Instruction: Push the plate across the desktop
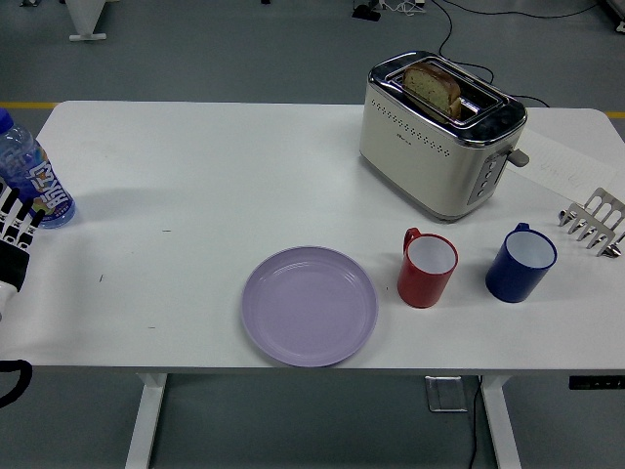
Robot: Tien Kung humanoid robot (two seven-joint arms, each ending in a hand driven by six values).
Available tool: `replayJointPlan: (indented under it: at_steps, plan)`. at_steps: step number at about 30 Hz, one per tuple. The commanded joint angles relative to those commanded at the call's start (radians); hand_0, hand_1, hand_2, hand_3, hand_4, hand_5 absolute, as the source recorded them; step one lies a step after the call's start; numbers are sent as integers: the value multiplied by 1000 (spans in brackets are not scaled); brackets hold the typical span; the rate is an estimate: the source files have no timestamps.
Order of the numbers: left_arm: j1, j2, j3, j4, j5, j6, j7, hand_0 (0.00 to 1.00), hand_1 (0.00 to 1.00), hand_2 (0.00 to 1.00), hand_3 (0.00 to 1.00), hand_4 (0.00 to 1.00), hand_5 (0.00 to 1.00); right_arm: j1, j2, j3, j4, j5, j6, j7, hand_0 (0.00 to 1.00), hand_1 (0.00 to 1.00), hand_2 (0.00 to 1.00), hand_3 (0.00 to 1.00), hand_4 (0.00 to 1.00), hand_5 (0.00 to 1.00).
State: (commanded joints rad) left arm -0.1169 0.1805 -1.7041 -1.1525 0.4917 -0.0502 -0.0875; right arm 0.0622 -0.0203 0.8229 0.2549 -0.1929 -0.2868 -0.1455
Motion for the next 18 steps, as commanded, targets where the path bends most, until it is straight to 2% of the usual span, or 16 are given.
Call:
replayJointPlan:
  at_steps: [18]
  plan:
    - [3, 3, 15, -2, 13, -3, 5, 846, 879, 883, 859, 550, 998, -9, 2, 10, 1, -13, -3, -5, 591, 523, 605, 591, 370, 526]
